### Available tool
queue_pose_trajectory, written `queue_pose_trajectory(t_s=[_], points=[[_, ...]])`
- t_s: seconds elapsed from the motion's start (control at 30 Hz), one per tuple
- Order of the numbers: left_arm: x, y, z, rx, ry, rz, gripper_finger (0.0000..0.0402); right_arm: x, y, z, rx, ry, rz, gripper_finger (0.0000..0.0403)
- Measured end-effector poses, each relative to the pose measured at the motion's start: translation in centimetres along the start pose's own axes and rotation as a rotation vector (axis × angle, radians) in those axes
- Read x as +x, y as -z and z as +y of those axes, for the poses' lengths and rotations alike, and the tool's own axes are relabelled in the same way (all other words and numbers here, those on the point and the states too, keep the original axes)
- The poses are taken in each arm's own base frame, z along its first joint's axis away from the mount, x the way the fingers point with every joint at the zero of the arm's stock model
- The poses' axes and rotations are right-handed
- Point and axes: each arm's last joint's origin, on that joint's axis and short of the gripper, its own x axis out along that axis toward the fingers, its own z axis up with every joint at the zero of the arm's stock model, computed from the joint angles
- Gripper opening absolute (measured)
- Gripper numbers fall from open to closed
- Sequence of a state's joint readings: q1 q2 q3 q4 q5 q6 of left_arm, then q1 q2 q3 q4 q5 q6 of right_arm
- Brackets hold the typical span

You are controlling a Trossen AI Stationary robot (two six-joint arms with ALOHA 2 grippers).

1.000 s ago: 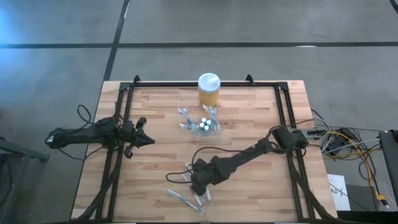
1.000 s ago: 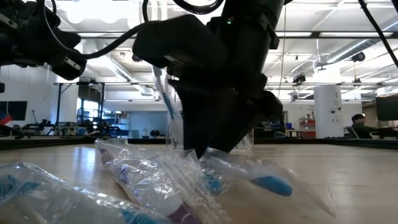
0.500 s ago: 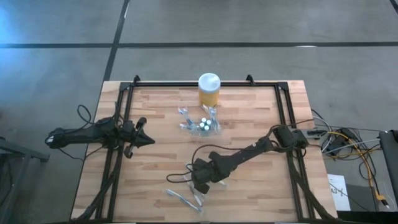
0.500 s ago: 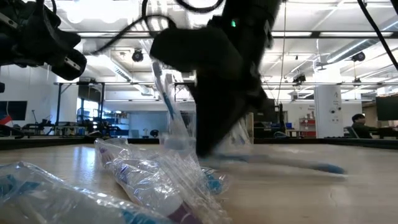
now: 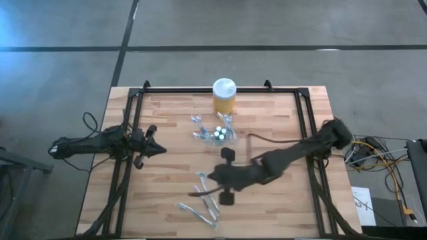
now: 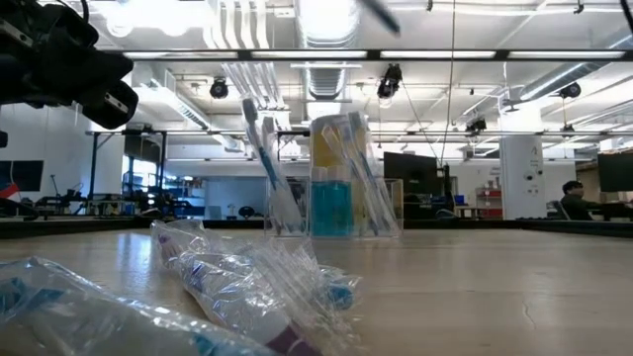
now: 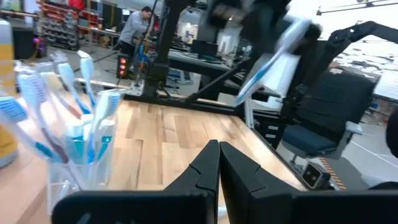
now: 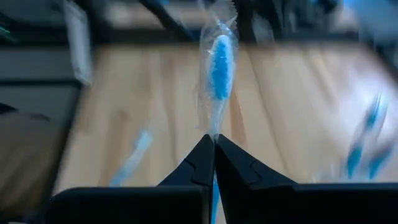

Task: Pick & Place toothbrushing station
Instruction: Put the blue toothbrush into the transparent organizer

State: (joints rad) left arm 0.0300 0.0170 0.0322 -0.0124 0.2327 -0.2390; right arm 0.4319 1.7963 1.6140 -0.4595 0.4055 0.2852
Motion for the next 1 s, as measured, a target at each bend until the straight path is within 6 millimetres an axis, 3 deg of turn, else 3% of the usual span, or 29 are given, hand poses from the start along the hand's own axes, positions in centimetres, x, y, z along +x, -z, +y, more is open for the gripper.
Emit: queue_pose_trajectory(t_s=[0.23, 0.47, 0.63, 1.0], points=[[0.0, 0.1, 0.1, 0.026, -0.035, -0.002, 0.0014, -6.8, -1.2, -1.3, -0.150, -0.075, -0.258, 0.0008], [0.0, 0.1, 0.1, 0.027, -0.041, -0.004, 0.0014, -11.7, 1.1, -4.8, -0.164, -0.084, -0.452, 0.0008], [0.0, 0.0, 0.1, 0.023, -0.041, -0.005, 0.0014, -13.6, 5.0, -7.4, -0.167, -0.094, -0.628, 0.0008], [0.0, 0.1, 0.2, 0.029, -0.057, -0.007, 0.0014, -14.2, 15.0, -11.7, -0.085, -0.053, -0.861, 0.0008]])
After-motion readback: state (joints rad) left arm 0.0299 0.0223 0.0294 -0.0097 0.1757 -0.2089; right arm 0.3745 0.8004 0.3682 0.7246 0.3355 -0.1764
